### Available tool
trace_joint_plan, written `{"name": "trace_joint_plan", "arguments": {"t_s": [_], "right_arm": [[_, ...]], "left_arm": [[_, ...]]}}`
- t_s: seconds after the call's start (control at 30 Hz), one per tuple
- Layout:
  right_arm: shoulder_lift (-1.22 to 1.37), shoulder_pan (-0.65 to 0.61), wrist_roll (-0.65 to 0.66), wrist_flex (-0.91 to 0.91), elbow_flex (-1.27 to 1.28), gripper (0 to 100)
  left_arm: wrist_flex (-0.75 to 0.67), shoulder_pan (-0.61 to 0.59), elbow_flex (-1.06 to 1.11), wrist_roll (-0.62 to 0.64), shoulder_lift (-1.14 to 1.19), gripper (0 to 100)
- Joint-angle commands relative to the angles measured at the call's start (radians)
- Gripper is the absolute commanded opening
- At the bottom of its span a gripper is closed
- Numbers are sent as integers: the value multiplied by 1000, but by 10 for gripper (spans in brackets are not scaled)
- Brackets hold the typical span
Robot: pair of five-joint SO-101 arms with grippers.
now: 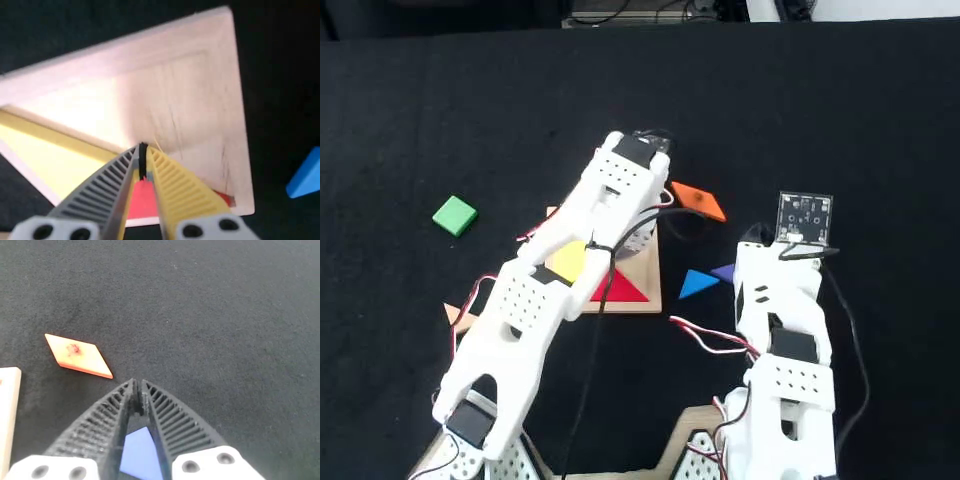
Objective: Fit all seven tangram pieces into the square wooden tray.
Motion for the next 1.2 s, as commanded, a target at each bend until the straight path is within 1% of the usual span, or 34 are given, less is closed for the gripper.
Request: {"name": "trace_joint_plan", "arguments": {"t_s": [0.0,0.17,0.3,0.4,0.5,0.6,0.7,0.77,0.83,0.93,1.0,1.07,1.17], "right_arm": [[-19,20,-8,-20,-22,12],[-19,21,-8,-20,-22,12],[-19,23,-8,-20,-22,12],[-19,23,-8,-20,-22,12],[-19,23,-8,-20,-22,12],[-19,17,-8,-20,-22,15],[-19,15,-8,-20,-22,15],[-19,18,-8,-20,-24,15],[-19,15,-3,-11,-38,15],[-18,15,0,52,-79,15],[-13,14,0,138,-143,15],[-10,14,-2,276,-248,15],[-10,0,0,451,-418,15]], "left_arm": [[12,-7,61,14,-3,29],[12,-2,96,14,-120,29],[12,-48,130,8,-293,29],[14,-114,140,-25,-463,30],[14,-183,185,-95,-666,30],[12,-242,268,-141,-875,30],[6,-331,410,-150,-1048,30],[-49,-410,544,-152,-1106,30],[-135,-503,699,-150,-1132,30],[-244,-628,914,-143,-1169,30],[-342,-700,1053,-147,-1224,30],[-454,-754,1185,-150,-1304,30],[-658,-756,1403,-178,-1427,30]]}}
